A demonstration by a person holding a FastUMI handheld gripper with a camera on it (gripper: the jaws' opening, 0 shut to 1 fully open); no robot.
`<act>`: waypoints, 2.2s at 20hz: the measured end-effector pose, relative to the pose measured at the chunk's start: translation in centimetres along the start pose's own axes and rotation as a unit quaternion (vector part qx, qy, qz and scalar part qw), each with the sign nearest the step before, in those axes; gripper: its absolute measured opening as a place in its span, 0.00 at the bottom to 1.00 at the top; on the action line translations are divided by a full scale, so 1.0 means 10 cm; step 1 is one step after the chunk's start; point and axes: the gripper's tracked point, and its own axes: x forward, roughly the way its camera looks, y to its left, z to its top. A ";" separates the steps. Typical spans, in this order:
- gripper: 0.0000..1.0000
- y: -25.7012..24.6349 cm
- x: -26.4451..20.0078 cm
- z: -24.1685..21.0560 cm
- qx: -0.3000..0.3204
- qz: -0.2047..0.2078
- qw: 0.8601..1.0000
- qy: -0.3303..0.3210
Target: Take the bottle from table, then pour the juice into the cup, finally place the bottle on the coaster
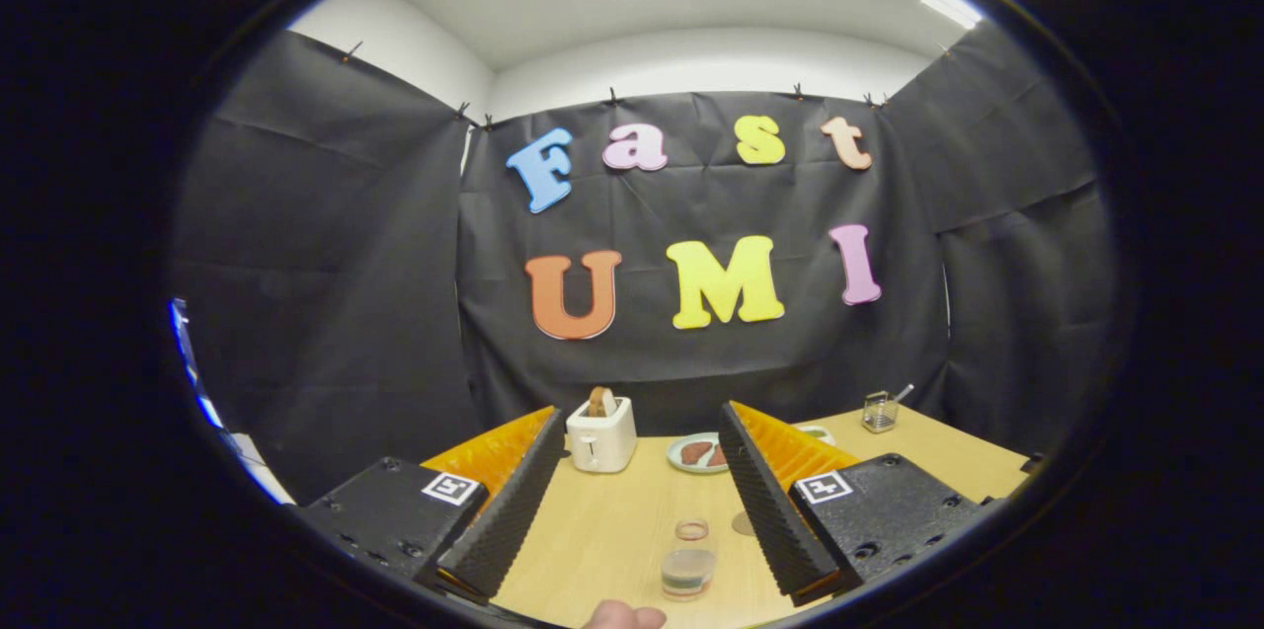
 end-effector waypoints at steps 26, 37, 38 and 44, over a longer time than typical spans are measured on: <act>1.00 -0.13 -0.48 -2.10 -0.057 -0.014 0.983 0.173; 1.00 -0.62 -0.02 -2.70 -0.039 -0.072 0.971 0.225; 1.00 -0.63 0.03 -2.71 -0.040 -0.074 0.970 0.226; 1.00 -0.65 0.34 -2.84 -0.066 -0.065 0.966 0.240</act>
